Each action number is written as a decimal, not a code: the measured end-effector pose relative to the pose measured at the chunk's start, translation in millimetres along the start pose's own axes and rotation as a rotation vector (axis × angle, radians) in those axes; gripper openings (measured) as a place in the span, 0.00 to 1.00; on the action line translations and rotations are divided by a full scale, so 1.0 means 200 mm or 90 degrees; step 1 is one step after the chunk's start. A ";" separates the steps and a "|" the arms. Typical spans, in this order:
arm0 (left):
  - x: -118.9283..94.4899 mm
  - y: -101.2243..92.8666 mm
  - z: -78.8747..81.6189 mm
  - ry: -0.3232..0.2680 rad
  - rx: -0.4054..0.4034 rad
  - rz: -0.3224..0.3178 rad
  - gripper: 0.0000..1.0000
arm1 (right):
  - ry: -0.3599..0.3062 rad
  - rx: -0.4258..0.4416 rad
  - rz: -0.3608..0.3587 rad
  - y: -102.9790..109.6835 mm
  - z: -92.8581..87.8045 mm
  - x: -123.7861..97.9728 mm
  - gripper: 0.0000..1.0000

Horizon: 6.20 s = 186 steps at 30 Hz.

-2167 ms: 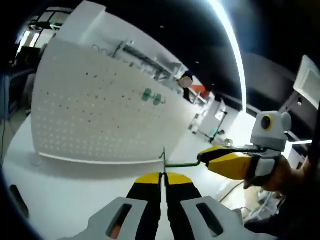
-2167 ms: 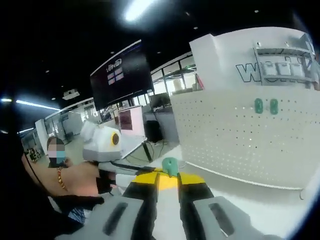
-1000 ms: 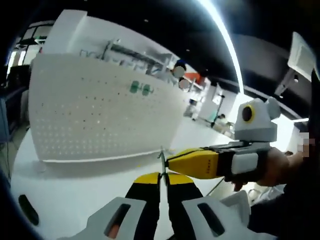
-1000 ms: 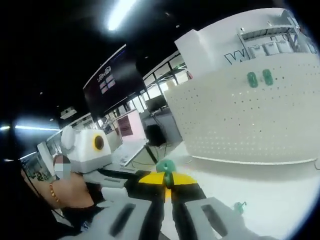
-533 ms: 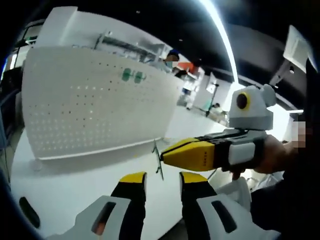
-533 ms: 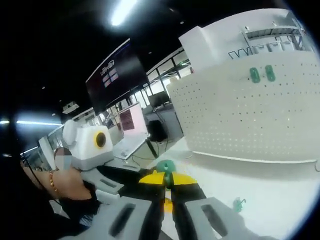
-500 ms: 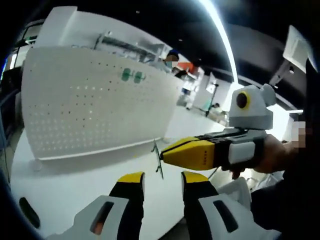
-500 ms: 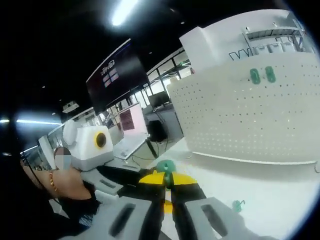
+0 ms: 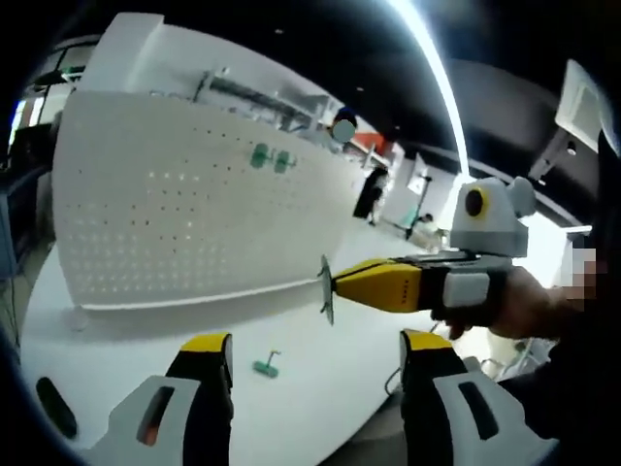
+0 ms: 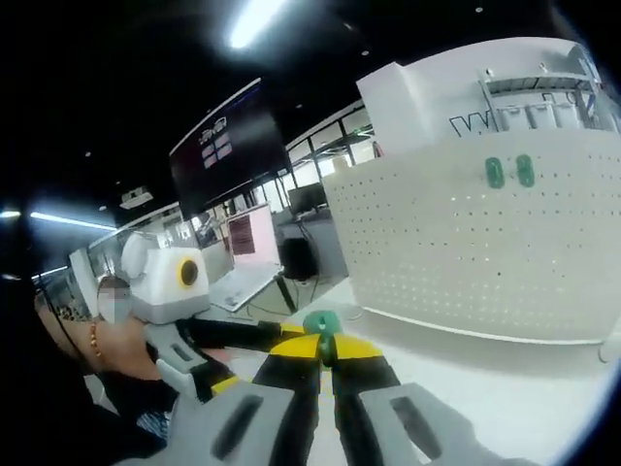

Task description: Insert the hook assembly into the mounting plate slot until the hook locks in place.

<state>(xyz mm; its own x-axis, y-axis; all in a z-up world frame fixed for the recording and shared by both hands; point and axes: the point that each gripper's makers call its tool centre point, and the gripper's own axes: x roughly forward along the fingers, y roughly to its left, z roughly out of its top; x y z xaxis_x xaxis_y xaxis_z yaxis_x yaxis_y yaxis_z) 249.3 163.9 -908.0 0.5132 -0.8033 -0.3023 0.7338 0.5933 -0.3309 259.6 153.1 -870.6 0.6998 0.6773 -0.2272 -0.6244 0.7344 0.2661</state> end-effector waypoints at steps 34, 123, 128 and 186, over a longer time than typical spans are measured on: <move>-0.02 0.07 0.01 -0.001 0.012 0.050 1.00 | -0.219 -0.064 -0.215 -0.61 0.55 -0.04 0.00; -0.02 0.23 -0.06 0.044 -0.008 0.097 0.99 | -0.334 -0.053 -0.447 -1.52 0.76 -0.04 0.01; -0.04 0.21 -0.06 0.042 -0.009 0.093 0.99 | -0.324 -0.047 -0.439 -1.50 0.76 -0.04 0.09; -0.11 0.15 -0.17 0.059 -0.018 0.080 1.00 | -0.055 -0.006 -0.273 -0.76 -0.11 -0.26 0.26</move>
<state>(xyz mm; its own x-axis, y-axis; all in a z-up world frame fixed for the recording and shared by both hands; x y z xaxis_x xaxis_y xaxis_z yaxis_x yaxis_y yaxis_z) 244.3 200.9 -942.4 0.5554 -0.7155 -0.4239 0.6531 0.6908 -0.3103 310.4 6.7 -918.9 0.9225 0.3050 -0.2364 -0.2739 0.9491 0.1555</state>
